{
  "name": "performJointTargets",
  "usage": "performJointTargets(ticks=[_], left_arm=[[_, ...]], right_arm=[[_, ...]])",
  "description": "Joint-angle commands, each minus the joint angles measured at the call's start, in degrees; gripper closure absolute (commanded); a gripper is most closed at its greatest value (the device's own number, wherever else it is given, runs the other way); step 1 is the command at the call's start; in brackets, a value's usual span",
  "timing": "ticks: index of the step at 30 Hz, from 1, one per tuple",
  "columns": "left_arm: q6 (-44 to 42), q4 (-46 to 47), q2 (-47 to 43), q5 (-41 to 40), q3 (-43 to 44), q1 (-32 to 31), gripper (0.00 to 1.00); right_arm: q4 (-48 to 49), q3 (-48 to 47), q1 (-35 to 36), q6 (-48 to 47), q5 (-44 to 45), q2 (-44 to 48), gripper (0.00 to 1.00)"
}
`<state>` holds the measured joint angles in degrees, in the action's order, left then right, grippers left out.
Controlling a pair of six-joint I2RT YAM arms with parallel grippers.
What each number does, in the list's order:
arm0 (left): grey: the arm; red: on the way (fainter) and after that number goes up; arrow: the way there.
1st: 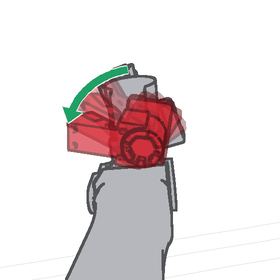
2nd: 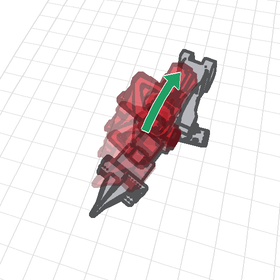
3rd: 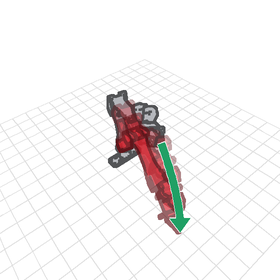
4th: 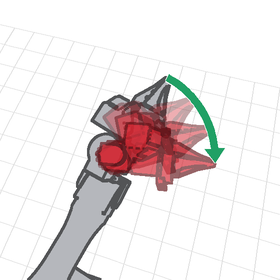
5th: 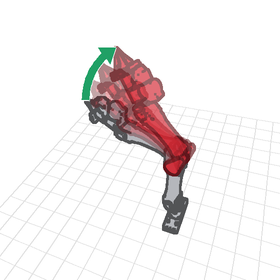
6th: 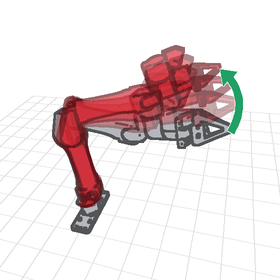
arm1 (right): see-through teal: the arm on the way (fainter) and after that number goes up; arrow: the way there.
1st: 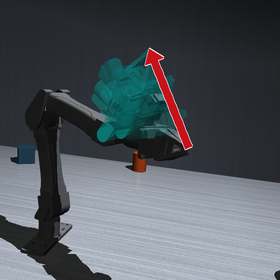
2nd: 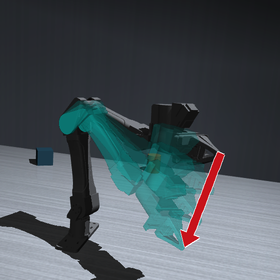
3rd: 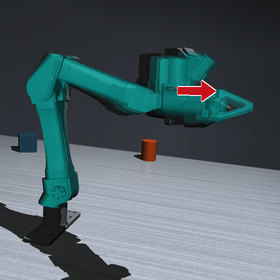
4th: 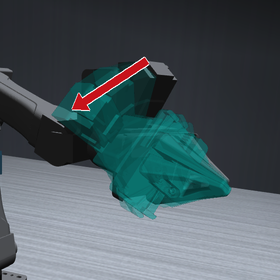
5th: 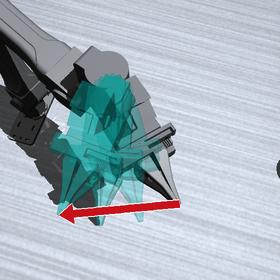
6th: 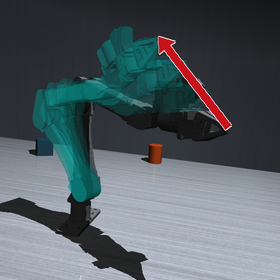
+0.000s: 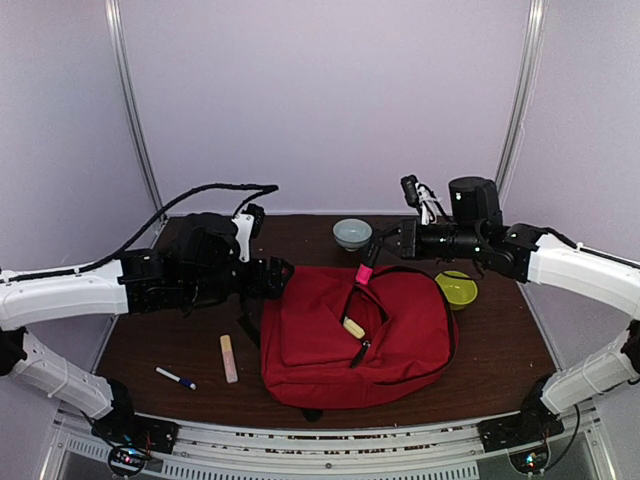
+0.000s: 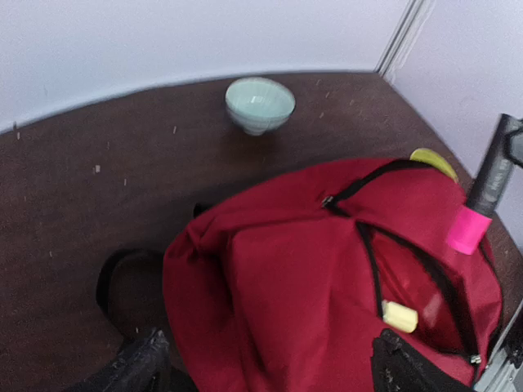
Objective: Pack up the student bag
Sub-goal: Pass from the left arm to the right, then place the pen in the lower front pocket of the bag.
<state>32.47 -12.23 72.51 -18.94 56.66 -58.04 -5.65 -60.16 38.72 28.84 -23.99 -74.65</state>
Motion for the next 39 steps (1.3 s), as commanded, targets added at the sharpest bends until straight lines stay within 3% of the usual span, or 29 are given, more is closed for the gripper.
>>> performJointTargets(ticks=[1,5,9,21,24,30,35,39], left_arm=[[6.6,-5.7,6.3,9.8,-1.9,2.0,0.12],[5.2,-6.2,13.4,16.2,0.1,2.0,0.15],[5.2,-6.5,16.7,17.3,1.0,2.0,0.16],[5.5,-6.4,15.9,16.3,-0.5,2.0,0.2],[5.1,-7.1,14.6,15.2,-0.4,2.0,0.2],[4.1,-10.3,11.9,13.8,2.0,2.0,0.2],[3.7,-11.7,9.1,11.7,2.0,2.0,0.2],[3.4,-13.7,7.8,10.1,1.9,2.0,0.19]], right_arm=[[-4.0,5.0,0.1,0.8,-2.5,-1.3,1.0],[-4.6,7.9,0.8,1.7,-3.3,-5.2,1.0],[-5.8,9.1,1.7,1.5,-5.1,-8.7,1.0],[2.8,7.8,7.0,9.1,-17.4,-17.8,1.0],[3.1,7.2,7.4,9.4,-16.8,-18.6,0.92],[-8.9,3.5,6.4,1.1,-6.2,-19.5,0.62],[-19.6,-1.0,6.7,-6.1,4.9,-15.7,0.51],[-26.3,-5.7,7.3,-9.8,10.7,-13.0,0.48]])
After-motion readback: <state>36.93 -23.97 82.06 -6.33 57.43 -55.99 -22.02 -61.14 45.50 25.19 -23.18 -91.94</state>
